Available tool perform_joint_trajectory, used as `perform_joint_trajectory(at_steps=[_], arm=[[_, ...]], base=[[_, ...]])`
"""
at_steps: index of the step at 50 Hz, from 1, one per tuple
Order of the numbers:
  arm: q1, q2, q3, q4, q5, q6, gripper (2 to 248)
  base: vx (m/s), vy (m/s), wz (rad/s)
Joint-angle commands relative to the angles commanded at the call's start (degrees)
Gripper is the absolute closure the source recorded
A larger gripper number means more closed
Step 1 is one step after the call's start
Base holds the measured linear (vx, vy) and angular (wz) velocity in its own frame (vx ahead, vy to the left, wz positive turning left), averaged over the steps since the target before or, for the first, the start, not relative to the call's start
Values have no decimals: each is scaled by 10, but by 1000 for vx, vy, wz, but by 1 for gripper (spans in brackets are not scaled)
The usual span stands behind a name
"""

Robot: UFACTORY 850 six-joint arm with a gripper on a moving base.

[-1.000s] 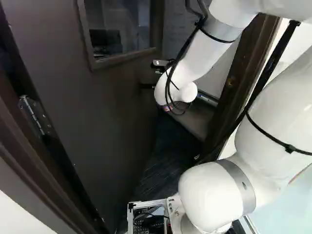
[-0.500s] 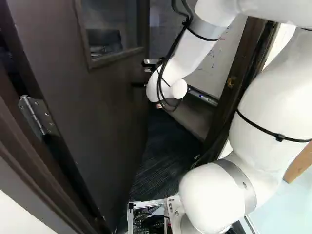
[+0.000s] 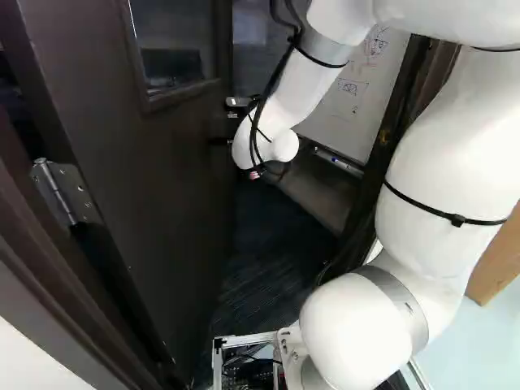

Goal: Open the door and move inside

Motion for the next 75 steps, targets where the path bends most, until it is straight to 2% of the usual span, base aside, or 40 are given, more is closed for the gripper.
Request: perform_joint_trajectory(at_steps=[75], arm=[[117, -101, -111, 0, 0, 0, 3]], base=[[0, 0, 0]])
